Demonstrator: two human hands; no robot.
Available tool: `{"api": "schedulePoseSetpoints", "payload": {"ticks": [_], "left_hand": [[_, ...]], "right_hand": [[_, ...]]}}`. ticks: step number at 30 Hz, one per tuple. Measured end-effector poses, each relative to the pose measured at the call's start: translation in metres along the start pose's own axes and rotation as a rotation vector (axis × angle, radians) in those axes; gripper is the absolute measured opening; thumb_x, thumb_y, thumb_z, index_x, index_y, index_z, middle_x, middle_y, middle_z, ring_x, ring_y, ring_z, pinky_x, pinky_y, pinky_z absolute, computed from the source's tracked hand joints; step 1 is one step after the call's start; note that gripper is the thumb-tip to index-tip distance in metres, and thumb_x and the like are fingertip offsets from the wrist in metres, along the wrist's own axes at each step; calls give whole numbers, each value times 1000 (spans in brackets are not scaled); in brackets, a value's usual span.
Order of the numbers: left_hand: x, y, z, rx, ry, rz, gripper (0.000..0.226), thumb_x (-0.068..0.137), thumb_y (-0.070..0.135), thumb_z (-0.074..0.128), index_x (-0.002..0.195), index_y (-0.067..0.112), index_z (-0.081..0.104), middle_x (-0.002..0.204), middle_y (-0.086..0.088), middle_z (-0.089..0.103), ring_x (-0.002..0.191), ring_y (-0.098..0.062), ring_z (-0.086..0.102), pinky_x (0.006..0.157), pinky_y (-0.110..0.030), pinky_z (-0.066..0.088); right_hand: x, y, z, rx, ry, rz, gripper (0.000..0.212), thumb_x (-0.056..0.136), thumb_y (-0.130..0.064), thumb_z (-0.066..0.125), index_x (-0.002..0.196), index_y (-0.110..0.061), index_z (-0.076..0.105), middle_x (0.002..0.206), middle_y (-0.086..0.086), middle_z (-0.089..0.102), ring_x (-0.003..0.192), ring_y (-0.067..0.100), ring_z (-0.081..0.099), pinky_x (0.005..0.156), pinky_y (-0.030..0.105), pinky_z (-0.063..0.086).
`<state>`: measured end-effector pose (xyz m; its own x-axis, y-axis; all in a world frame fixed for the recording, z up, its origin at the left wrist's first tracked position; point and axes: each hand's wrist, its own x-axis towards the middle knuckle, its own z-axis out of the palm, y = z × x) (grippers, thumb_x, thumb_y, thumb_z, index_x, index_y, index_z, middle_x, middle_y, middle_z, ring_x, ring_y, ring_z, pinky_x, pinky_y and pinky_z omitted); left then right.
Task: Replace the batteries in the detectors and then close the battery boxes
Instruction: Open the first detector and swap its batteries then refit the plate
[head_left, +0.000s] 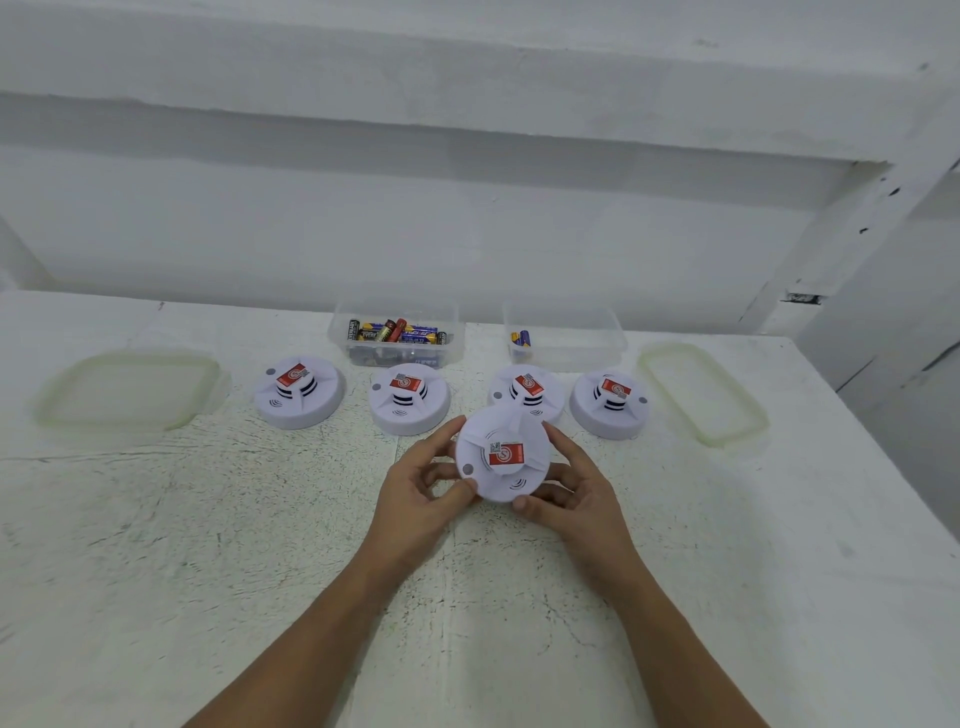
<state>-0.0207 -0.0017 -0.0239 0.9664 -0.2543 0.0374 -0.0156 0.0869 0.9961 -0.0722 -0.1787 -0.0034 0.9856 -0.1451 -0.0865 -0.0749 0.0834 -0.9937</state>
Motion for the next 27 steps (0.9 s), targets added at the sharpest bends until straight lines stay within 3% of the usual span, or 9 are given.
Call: {"api": "schedulePoseSetpoints", "payload": {"ticks": [11,15,27], "left_hand": [[0,3,2,-37,-14,-9,60,66,26,76,123,33,60,114,-8,64,89,-21,64,77,-39,58],[0,2,0,-39,-7,-12,59,72,11,72,126,29,58,115,-6,65,91,-25,64,78,-41,59],[1,-3,1,-54,10,-38,58,73,8,70,128,24,58,110,-9,64,96,-34,63,84,-50,56]], "right_hand": [[0,4,-1,3,14,-5,70,75,4,74,131,-29,50,102,9,73,94,26,69,79,32,57],[1,5,-2,21,30,-3,68,75,6,72,132,-25,50,100,10,73,92,25,70,74,28,56],[3,9,-4,-3,4,-1,71,75,4,74,134,-27,49,102,10,72,95,29,68,83,36,56]]}}
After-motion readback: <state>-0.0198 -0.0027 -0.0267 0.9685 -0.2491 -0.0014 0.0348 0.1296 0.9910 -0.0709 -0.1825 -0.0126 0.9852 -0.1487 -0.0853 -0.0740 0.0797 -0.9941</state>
